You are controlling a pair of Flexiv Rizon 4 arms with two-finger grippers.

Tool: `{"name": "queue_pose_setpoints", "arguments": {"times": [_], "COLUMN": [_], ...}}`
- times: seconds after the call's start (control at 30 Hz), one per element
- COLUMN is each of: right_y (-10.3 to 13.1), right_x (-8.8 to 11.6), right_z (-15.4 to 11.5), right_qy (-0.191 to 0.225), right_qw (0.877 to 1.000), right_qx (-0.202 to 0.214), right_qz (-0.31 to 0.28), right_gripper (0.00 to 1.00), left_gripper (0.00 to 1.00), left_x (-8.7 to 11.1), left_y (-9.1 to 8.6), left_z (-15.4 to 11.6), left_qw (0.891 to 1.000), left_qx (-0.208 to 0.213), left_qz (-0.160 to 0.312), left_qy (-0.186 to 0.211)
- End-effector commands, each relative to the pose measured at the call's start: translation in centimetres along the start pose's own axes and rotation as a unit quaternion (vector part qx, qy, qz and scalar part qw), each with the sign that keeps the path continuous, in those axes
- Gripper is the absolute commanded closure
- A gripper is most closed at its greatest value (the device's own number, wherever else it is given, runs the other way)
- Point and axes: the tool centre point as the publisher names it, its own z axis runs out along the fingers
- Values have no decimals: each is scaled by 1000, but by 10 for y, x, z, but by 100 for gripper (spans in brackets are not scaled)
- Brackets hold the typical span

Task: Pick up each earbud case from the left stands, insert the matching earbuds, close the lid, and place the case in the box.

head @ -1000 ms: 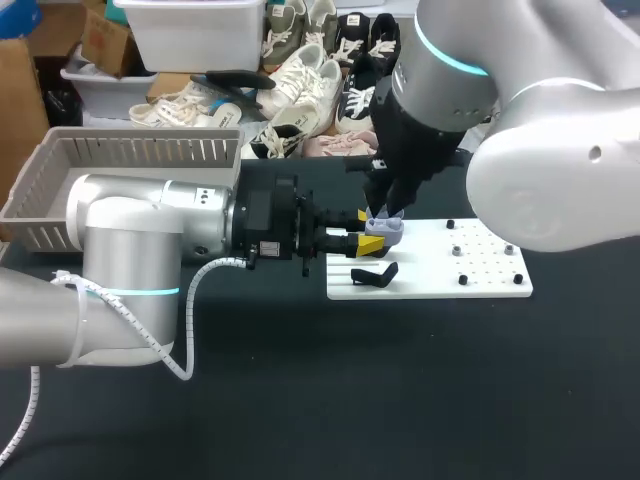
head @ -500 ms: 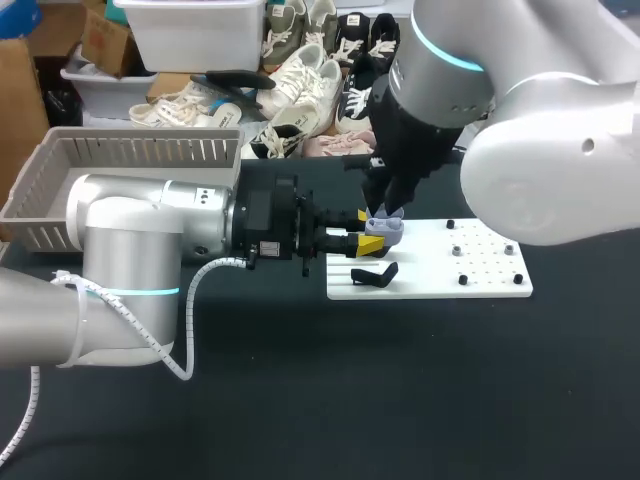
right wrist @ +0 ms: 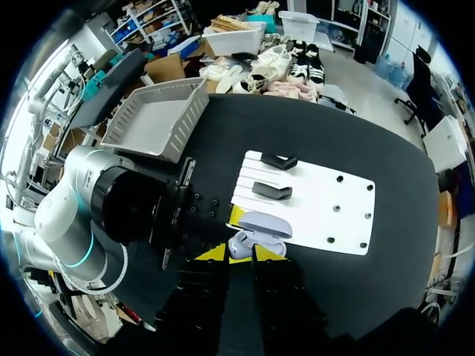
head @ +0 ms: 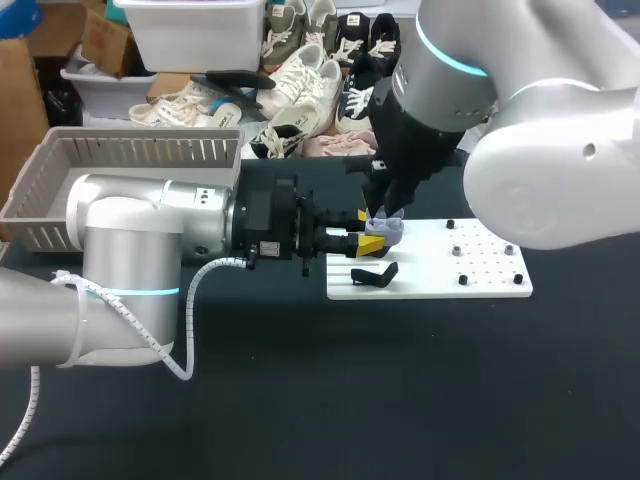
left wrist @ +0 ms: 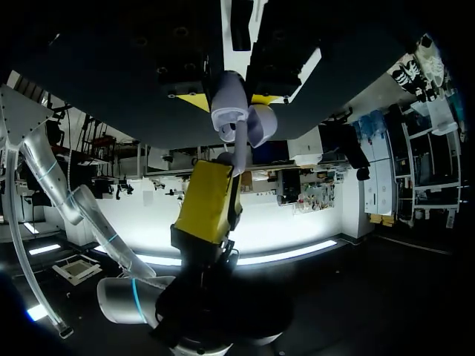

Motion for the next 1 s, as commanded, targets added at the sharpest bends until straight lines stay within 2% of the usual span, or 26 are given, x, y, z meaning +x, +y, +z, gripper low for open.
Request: {"name": "queue_pose_setpoints", "arguments": {"times": [0.03,1.0], "right_y": [0,-1], "right_x": [0,5], "right_z": [1,6], "right_qy": [-1,0], "right_qw": [1000,1000], "right_qx": [0,-7], "right_qz": [0,1], "right_gripper": [100,100], "left_gripper": [100,100], "left_x": [0,0], "left_y": [0,0], "left_z": [0,0], "left_qw": [1000,1000], "left_qx": [0,0], "left_qz": [0,0], "left_qy": [0,0]}}
